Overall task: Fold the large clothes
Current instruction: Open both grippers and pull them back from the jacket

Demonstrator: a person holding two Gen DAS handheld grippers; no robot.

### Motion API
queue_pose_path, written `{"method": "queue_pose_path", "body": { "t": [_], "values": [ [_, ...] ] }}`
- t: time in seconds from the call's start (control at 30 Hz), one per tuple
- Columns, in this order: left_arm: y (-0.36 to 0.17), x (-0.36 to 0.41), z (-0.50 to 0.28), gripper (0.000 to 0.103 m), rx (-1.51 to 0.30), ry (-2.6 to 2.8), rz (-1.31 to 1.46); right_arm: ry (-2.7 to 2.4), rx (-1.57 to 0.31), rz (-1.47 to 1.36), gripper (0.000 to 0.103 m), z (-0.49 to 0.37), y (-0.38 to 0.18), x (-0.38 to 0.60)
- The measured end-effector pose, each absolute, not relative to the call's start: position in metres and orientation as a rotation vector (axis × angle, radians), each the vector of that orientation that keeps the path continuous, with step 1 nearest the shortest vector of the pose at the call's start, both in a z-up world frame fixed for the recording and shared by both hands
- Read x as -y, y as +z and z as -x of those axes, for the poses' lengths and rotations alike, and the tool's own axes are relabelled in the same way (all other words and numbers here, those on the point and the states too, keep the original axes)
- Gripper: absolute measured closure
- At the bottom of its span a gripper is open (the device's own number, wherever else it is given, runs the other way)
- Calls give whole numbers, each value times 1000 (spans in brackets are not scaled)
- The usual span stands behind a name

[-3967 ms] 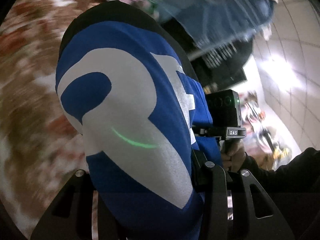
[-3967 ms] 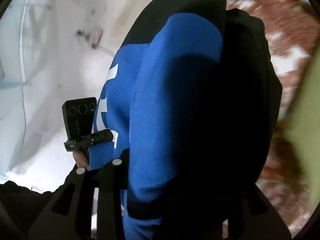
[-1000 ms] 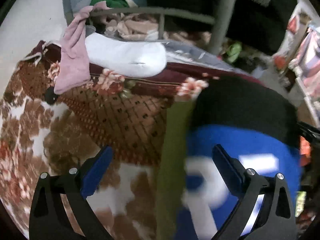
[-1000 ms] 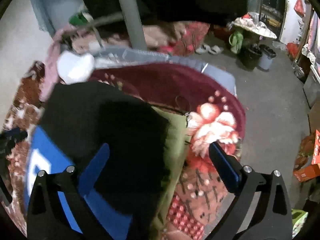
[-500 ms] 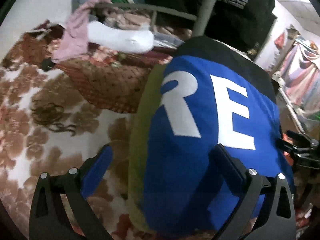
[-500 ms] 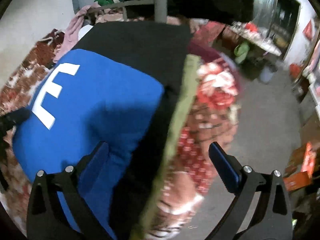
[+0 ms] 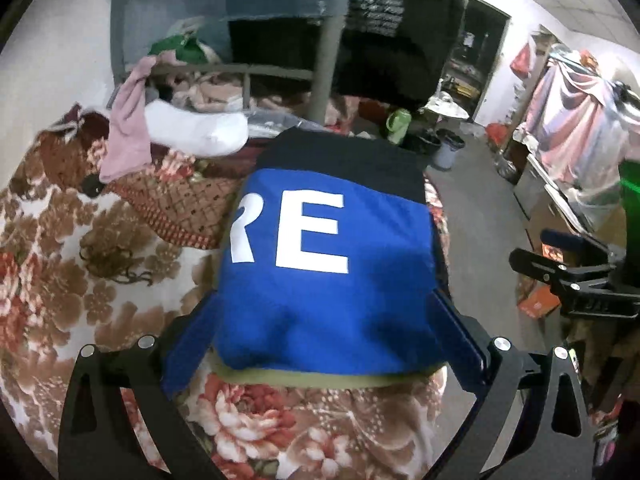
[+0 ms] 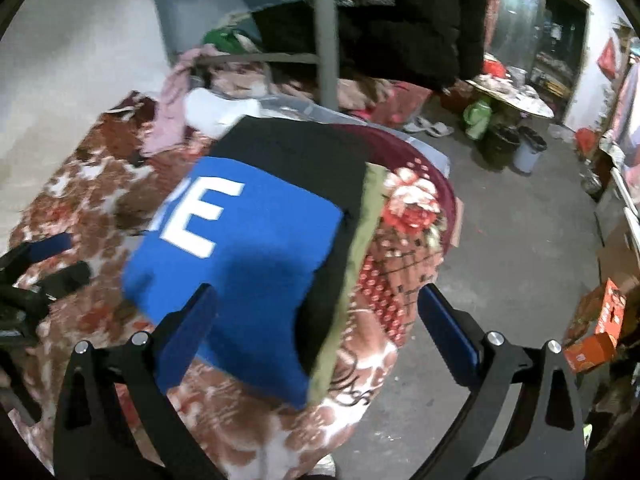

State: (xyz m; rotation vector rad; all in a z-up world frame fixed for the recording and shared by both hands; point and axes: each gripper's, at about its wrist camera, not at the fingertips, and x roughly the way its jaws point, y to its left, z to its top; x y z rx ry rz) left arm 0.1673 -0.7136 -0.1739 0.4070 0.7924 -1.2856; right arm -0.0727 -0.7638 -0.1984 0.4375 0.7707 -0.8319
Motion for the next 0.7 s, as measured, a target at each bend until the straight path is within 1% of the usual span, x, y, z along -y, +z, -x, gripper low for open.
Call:
{"method": "queue_pose_path", "body": {
  "t": [0.13, 0.23, 0.43, 0.5, 0.7],
  "values": [
    [-155, 694, -165, 5, -792, -1294, -374, -791, -759, -411, 5, 76, -173, 743],
    [-138, 681, -162, 5, -760, -1267, -395, -767, -741, -412, 5, 81, -158, 729],
    [-105, 661, -155, 5, -750, -1274, -402, -721, -712, -404, 5, 87, -126, 703],
    [-100, 655, -157, 5, -772, -1297, -375, -715, -710, -398, 5, 88, -118, 696],
    [-83, 641, -146, 5, -745, -1285, -409, -700, -696, -427, 5, 98, -97, 684]
  ]
}}
